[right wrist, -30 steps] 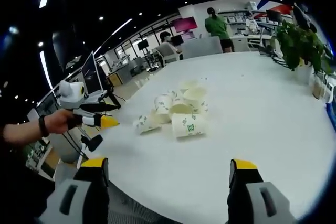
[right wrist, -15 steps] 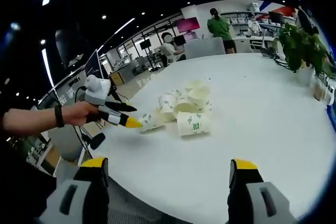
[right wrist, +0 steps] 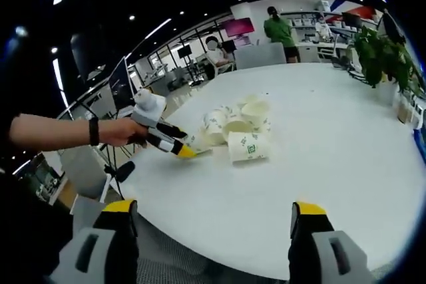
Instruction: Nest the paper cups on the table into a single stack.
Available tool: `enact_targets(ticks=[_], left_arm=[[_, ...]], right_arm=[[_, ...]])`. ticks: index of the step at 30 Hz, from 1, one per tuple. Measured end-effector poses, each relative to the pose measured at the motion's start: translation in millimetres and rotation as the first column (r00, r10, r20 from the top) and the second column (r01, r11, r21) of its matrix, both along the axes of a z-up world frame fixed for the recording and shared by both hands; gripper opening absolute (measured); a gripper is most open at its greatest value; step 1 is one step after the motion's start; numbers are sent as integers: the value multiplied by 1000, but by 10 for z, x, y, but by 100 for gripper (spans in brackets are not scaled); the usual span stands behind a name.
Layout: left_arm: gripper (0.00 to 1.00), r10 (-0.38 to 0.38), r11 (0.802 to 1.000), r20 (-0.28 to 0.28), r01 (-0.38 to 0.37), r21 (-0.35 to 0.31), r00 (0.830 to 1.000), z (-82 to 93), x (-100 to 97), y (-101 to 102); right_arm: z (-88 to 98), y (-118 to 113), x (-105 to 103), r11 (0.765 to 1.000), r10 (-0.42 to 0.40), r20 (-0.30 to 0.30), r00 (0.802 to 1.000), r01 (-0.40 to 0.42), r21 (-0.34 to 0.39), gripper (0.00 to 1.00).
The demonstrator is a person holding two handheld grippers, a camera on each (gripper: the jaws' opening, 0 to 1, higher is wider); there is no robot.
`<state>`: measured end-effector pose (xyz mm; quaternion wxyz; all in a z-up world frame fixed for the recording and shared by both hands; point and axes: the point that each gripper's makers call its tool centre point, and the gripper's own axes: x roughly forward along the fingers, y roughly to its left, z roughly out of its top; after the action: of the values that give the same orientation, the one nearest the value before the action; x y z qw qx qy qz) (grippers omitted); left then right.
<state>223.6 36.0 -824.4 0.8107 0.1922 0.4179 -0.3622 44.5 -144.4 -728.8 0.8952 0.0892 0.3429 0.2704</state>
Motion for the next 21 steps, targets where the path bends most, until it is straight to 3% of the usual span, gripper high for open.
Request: enact_targets(ticks=[6, 21], left_arm=[[38, 0, 1000, -4, 0, 6, 1000, -50, -32, 76], [37, 59, 997, -17, -60, -43, 998, -97, -248, 308]], right_arm=[[-11, 8, 9, 1000, -2, -2, 1000, 2, 3, 96], [-14, 109, 4, 999, 34, -10, 999, -34, 5, 95]])
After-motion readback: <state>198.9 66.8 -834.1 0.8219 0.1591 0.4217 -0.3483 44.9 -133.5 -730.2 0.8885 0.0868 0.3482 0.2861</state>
